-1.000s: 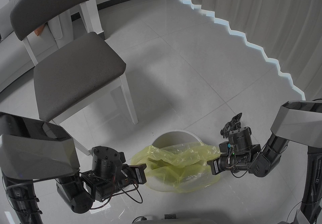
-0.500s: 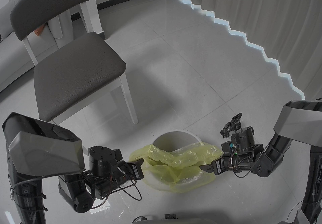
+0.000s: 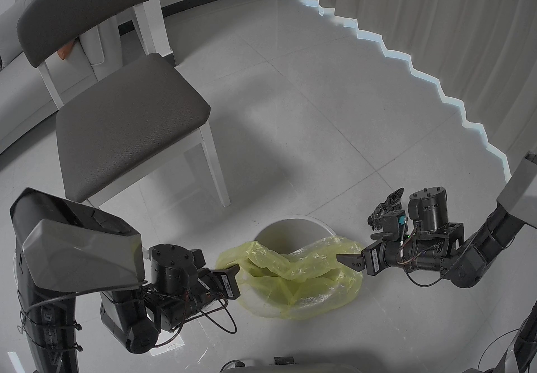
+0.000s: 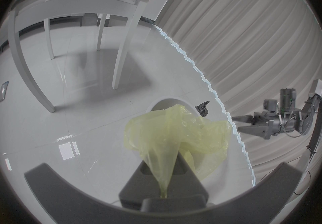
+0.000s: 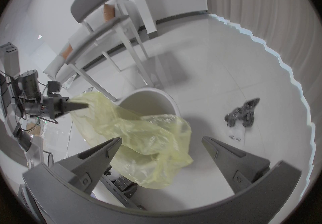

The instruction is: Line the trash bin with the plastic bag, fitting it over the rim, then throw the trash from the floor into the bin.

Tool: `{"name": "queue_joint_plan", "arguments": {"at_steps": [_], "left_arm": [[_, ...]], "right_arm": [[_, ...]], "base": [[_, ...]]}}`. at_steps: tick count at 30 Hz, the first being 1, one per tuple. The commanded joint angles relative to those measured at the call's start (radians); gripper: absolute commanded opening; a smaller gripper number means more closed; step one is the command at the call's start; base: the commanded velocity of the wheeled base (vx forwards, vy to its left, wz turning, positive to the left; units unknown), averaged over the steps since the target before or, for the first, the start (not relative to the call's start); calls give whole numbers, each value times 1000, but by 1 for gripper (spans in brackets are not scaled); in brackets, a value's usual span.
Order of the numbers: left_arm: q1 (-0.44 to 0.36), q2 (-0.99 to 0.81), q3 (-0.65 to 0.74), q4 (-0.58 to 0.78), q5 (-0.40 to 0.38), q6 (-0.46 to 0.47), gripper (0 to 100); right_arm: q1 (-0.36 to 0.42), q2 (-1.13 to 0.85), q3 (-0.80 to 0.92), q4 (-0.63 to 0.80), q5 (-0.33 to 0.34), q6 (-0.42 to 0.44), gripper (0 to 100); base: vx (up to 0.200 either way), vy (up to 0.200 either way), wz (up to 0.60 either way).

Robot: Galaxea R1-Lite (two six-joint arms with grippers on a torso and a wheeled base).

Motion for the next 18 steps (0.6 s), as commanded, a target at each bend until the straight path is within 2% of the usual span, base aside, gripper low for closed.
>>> {"name": "queue_joint_plan", "arguments": {"at_steps": [1, 6, 7, 14, 18], "left_arm": [[1, 13, -1, -1, 4, -1, 0], [-4, 13, -4, -7, 7, 7, 0], [-2, 13, -7, -14, 7, 7, 100], [3, 0, 35, -34, 12, 12, 100], [13, 1, 76, -103, 20, 13, 100]], "right_arm": [[40, -41, -8, 1, 0, -14, 100], [72, 12, -34, -2, 1, -44, 100], [78, 17, -39, -2, 4, -50, 100], [91, 72, -94, 0, 13, -144, 100], [89, 115, -119, 1, 32, -201, 100]], "base": [[0, 0, 0], [0, 0, 0], [0, 0, 0], [0, 0, 0], [0, 0, 0]]}}
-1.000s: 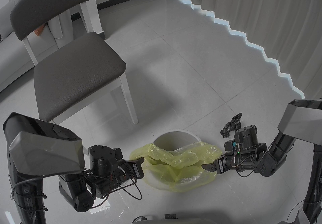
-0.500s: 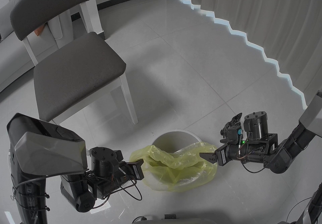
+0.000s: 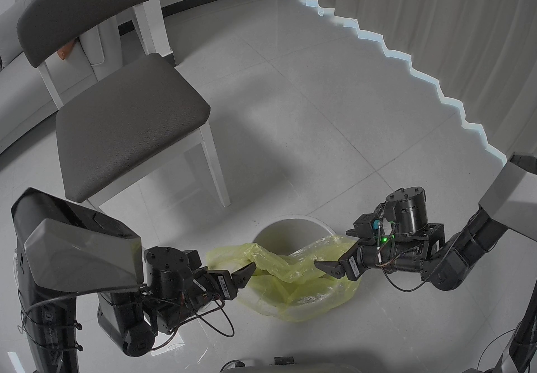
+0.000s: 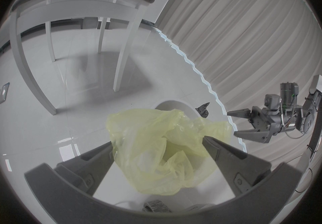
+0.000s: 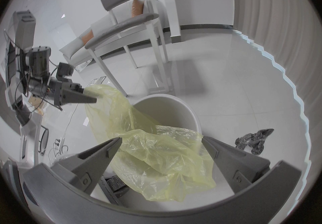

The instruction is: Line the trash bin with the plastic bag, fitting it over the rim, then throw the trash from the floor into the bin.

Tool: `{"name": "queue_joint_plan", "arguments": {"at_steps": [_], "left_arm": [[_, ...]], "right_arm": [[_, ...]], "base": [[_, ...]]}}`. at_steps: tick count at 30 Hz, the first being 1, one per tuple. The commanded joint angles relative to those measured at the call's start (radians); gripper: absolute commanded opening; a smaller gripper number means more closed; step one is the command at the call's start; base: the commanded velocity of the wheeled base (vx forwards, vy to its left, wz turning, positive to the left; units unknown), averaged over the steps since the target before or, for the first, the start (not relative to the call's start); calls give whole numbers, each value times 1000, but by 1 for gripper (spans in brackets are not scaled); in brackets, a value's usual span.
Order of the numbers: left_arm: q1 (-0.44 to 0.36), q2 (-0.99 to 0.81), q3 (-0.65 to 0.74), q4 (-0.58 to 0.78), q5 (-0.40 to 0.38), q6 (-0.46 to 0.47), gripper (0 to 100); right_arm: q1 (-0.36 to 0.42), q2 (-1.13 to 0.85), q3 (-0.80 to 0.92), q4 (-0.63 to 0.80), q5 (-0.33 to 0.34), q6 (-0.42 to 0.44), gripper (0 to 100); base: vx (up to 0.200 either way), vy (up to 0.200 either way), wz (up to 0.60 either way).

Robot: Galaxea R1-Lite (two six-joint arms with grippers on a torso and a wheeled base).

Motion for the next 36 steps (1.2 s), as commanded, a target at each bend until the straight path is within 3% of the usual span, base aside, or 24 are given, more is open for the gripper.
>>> {"name": "queue_joint_plan", "arguments": {"at_steps": [1, 7, 14, 36], "left_arm": [[15, -4, 50, -53, 4, 4, 100], [32, -24, 74, -59, 4, 29, 100], [30, -42, 73, -59, 7, 29, 100], [44, -133, 94, -59, 5, 30, 100]], "right_arm": [[1, 66, -32, 0, 24, -37, 100], [4, 107, -83, 17, 59, -106, 100], [5, 103, -153, 169, 81, -157, 100], [-2, 153, -173, 213, 82, -238, 100]], "base": [[0, 0, 0], [0, 0, 0], [0, 0, 0], [0, 0, 0]]}}
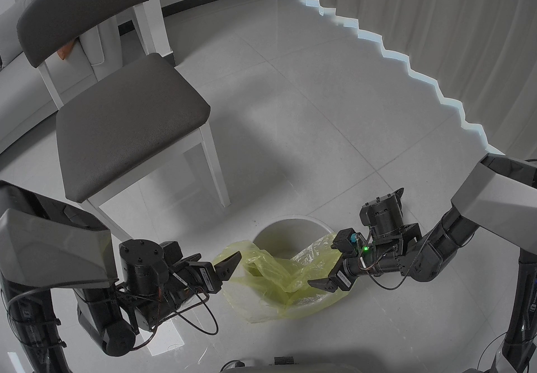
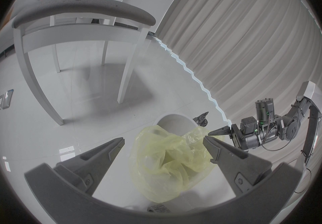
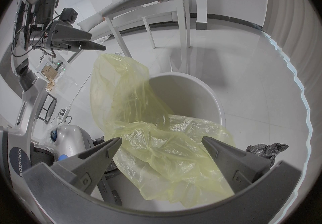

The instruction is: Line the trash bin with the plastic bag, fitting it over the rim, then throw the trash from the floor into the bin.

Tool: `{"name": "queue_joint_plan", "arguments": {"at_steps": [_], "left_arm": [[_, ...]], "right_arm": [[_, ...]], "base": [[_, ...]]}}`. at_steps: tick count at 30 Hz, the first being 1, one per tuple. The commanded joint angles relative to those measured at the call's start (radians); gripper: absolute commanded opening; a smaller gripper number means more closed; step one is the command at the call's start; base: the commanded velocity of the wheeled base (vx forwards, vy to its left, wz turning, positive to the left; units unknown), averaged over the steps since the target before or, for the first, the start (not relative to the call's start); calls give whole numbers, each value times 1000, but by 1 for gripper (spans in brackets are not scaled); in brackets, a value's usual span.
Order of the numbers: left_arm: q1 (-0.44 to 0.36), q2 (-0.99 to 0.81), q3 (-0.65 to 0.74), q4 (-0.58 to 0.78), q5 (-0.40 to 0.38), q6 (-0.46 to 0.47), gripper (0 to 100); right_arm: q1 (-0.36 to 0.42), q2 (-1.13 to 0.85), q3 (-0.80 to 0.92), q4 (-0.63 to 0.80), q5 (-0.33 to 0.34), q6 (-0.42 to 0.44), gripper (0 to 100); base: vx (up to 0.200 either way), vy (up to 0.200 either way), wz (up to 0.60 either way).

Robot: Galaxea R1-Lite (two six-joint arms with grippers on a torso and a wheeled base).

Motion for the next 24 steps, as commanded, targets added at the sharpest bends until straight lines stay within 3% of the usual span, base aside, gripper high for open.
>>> {"name": "queue_joint_plan", "arguments": {"at_steps": [1, 18, 24], "left_arm": [[7, -24, 4, -18, 0, -1, 100], [30, -35, 6, -18, 1, -1, 100], [44, -50, 23, -18, 0, -2, 100]], "right_arm": [[0, 21, -7, 0, 0, -16, 0], [-14, 0, -68, 2, 0, -12, 0], [-28, -8, -176, 20, 0, 17, 0]], "base": [[0, 0, 0], [0, 0, 0], [0, 0, 0]]}}
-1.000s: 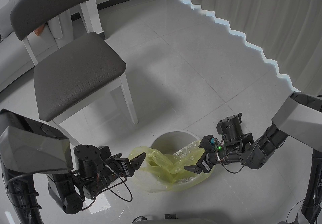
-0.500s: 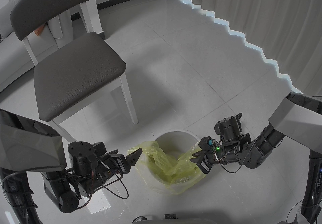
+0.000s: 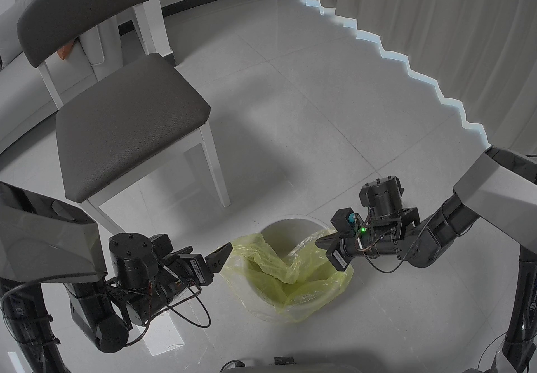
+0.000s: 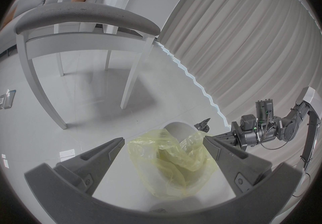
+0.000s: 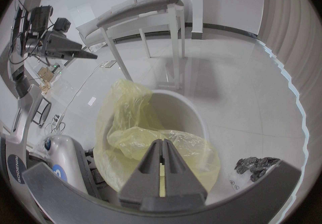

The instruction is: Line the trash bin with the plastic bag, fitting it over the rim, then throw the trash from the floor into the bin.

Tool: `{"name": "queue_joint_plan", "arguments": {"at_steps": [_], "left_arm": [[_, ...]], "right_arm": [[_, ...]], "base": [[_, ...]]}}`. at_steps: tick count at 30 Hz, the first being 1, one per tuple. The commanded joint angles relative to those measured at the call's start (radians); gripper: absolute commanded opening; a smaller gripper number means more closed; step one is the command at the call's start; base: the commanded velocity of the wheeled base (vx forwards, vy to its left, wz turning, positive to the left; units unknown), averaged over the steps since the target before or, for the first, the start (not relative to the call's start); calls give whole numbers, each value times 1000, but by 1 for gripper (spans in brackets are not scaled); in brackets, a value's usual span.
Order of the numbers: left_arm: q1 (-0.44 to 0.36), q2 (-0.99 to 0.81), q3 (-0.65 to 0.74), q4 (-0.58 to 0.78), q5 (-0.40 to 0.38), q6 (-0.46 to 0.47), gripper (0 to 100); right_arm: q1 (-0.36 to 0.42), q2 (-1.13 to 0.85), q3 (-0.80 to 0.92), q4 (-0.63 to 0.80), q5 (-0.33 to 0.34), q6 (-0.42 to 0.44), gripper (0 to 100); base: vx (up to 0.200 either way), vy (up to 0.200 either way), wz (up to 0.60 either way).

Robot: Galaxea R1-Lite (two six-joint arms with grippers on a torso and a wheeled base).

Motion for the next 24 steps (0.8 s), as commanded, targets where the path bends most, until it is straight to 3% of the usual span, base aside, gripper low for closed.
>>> {"name": "queue_joint_plan", "arguments": {"at_steps": [1, 18, 24], "left_arm": [[6, -13, 15, -17, 0, -2, 100], [20, -33, 37, -17, 1, 0, 100], [19, -33, 44, -17, 10, 0, 100]], "right_arm": [[-10, -10, -69, 12, 0, 17, 0], [-93, -53, -308, 170, 6, 31, 0], [-97, -31, -278, 167, 34, 27, 0]], "base": [[0, 0, 0], [0, 0, 0], [0, 0, 0]]}}
